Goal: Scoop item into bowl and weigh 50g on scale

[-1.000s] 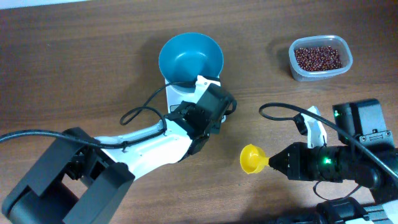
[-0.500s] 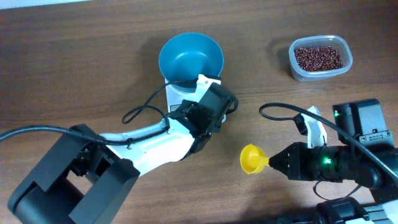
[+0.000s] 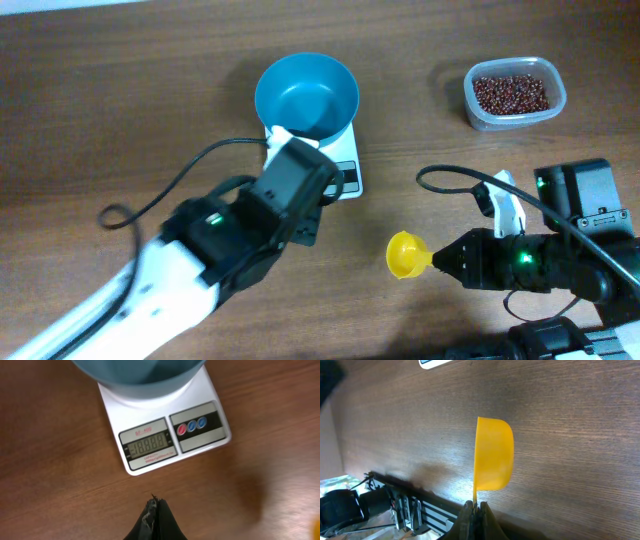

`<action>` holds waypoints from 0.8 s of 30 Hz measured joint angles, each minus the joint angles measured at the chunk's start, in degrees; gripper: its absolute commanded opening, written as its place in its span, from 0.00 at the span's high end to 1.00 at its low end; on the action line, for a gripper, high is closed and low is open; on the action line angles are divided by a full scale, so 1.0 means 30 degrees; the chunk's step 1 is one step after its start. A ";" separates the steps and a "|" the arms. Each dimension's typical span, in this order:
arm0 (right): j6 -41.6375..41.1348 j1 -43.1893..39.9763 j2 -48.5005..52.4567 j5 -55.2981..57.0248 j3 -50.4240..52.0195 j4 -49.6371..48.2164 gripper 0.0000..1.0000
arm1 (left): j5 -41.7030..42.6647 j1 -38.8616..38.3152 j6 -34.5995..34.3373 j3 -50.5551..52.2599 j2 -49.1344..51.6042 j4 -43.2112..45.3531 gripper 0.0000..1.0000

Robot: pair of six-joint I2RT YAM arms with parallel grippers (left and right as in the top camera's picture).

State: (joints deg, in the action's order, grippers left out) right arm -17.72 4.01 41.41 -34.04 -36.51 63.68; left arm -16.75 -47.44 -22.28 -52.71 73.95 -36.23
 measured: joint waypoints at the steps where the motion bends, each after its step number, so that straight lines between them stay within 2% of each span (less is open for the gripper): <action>1: 0.0000 0.0000 0.0000 0.0000 0.0000 -0.0080 0.96 | 0.0168 0.0000 0.0000 0.0000 -0.1144 -0.0474 0.91; 4: 0.0000 0.0000 0.0000 0.0393 0.0000 -0.0153 0.96 | -0.0889 0.0022 -0.0066 0.0000 -0.3417 -0.1158 0.90; 6: 0.0022 0.0000 0.0000 0.0787 0.0000 0.0168 0.96 | -0.2033 0.0036 -0.0066 0.0000 -0.3308 -0.1588 0.84; 8: 0.0036 0.0000 0.0000 0.0539 0.0000 0.1202 0.96 | -0.2397 0.0036 -0.0073 0.0000 -0.3111 -0.2965 0.84; 10: 0.0051 0.0000 0.0000 -0.0721 0.0000 0.0976 0.96 | -0.3024 0.0036 -0.0066 0.0015 -0.2878 -0.2492 0.82; 12: -0.0182 0.0000 0.0000 -0.1996 0.0022 -0.0685 0.96 | -0.3191 0.0546 0.0007 -0.0051 -0.2871 -0.2324 0.94; 14: -0.0364 0.0000 0.0000 -0.2863 0.0080 -0.3075 0.96 | -0.1938 0.2055 0.1107 -0.0219 -0.2863 -0.3169 0.92; 15: -0.0401 0.0000 0.0007 -0.2849 0.0058 -0.4364 0.96 | -0.0437 0.3002 0.2441 -0.0393 -0.2965 -0.3985 0.83; 16: -0.0459 0.0000 0.0015 -0.2645 0.0102 -0.5413 0.96 | 0.0809 0.3971 0.3512 -0.0605 -0.3279 -0.4692 0.67; 18: -0.0503 0.0000 0.0015 -0.2091 0.0109 -0.6914 0.96 | 0.2484 0.4641 0.4911 -0.1246 -0.4124 -0.5668 0.28; 19: -0.0532 0.0000 0.0036 -0.1530 0.0102 -0.7468 0.96 | 0.3337 0.4721 0.5748 -0.2004 -0.4503 -0.6849 0.01; 21: -0.0532 0.0000 0.0568 -0.0648 0.0102 -0.8954 0.96 | 0.4189 0.4736 0.6703 -0.3905 -0.5880 -0.8517 0.01; 23: -0.0532 0.0000 0.1596 -0.0350 0.0102 -1.0382 0.96 | 0.4044 0.4758 0.6943 -0.4379 -0.6477 -0.9282 0.01; 24: -0.0525 0.0000 0.2091 -0.0291 0.0109 -1.0557 0.96 | 0.3781 0.4758 0.7067 -0.4430 -0.6492 -1.0608 0.01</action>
State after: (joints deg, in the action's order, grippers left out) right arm -19.29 4.01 47.68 -34.92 -36.18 32.01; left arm -5.41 -33.17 -1.08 -66.00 54.48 -68.05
